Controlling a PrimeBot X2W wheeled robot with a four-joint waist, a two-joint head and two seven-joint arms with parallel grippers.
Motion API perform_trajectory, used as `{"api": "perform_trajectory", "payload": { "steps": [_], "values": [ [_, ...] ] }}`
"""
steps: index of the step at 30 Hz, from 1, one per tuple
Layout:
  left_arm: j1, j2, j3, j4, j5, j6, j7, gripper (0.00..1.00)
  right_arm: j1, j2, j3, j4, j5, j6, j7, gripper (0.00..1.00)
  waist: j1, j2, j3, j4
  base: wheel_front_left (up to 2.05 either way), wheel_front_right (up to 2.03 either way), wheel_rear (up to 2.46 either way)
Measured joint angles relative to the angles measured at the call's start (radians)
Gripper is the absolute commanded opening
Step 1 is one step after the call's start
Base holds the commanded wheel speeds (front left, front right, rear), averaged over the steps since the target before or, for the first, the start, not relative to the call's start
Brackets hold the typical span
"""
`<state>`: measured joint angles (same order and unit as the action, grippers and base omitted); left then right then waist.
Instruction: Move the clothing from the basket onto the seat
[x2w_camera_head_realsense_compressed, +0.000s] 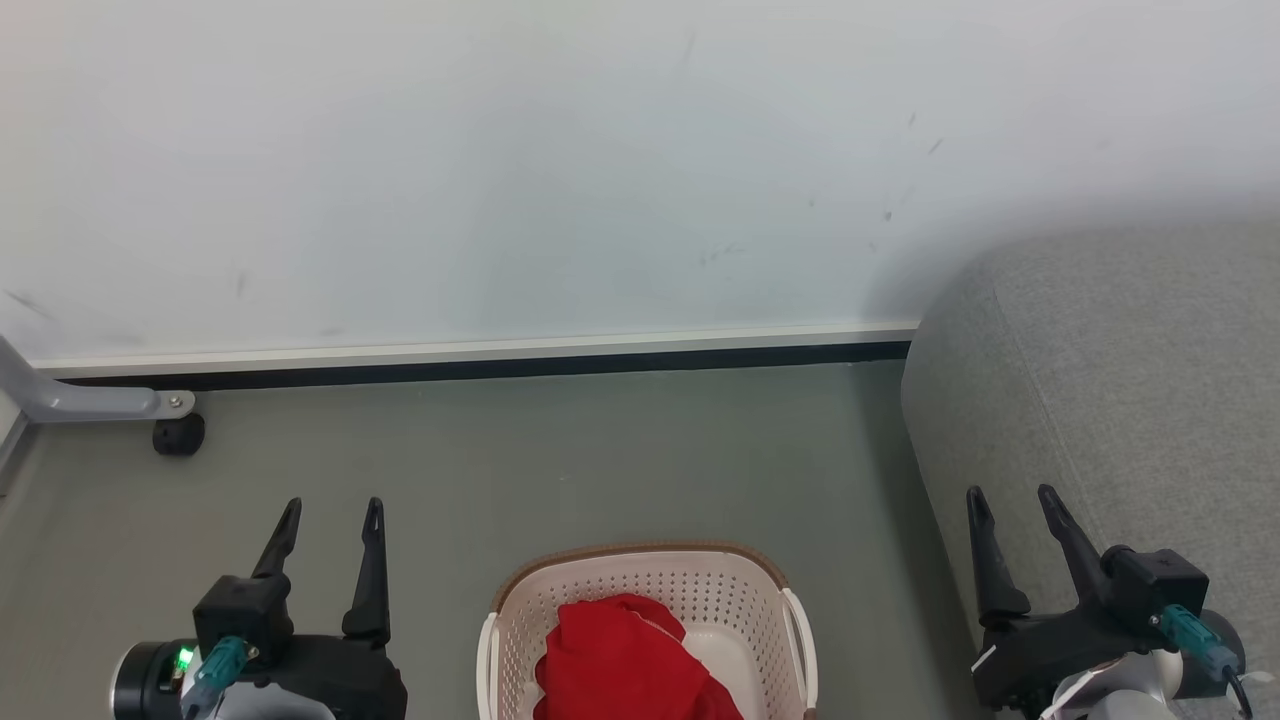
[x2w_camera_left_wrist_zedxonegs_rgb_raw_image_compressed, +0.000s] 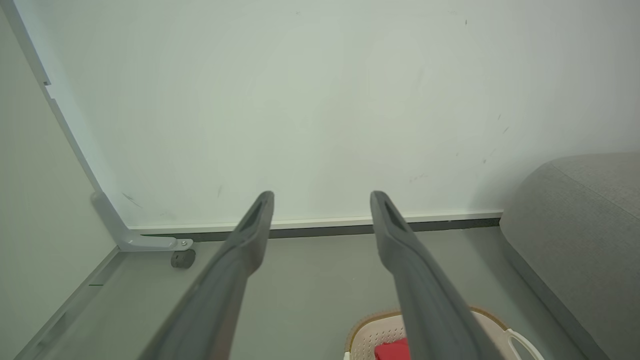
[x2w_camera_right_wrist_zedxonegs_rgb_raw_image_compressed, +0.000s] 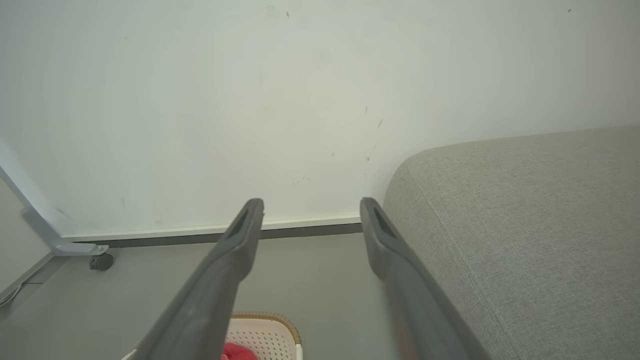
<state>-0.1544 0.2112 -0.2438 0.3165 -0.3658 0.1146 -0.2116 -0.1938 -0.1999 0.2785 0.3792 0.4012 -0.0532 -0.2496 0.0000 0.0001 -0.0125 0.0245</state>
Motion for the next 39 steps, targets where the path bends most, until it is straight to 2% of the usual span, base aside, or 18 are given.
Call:
{"api": "perform_trajectory", "payload": {
  "steps": [12, 27, 39],
  "values": [
    [0.0, -0.001, -0.013, -0.033, 0.007, 0.0, 0.005, 1.0, -0.011, -0.004, -0.001, -0.042, -0.012, 0.0, 0.0, 1.0, 0.0, 0.0, 0.061, 0.0, 0.0, 0.0, 0.0],
    [-0.083, -0.001, -0.021, -0.047, 0.014, -0.002, 0.007, 1.0, -0.103, -0.006, -0.005, -0.119, -0.032, -0.014, -0.004, 1.0, 0.0001, 0.0, 0.221, 0.001, 0.0, 0.0, 0.0],
    [-0.202, -0.025, -0.09, -0.005, 0.051, -0.055, 0.019, 1.0, -0.199, 0.006, 0.007, -0.172, -0.062, -0.026, 0.003, 1.0, 0.0002, 0.0001, 0.375, -0.017, 0.0, 0.0, 0.0]
  ]
}}
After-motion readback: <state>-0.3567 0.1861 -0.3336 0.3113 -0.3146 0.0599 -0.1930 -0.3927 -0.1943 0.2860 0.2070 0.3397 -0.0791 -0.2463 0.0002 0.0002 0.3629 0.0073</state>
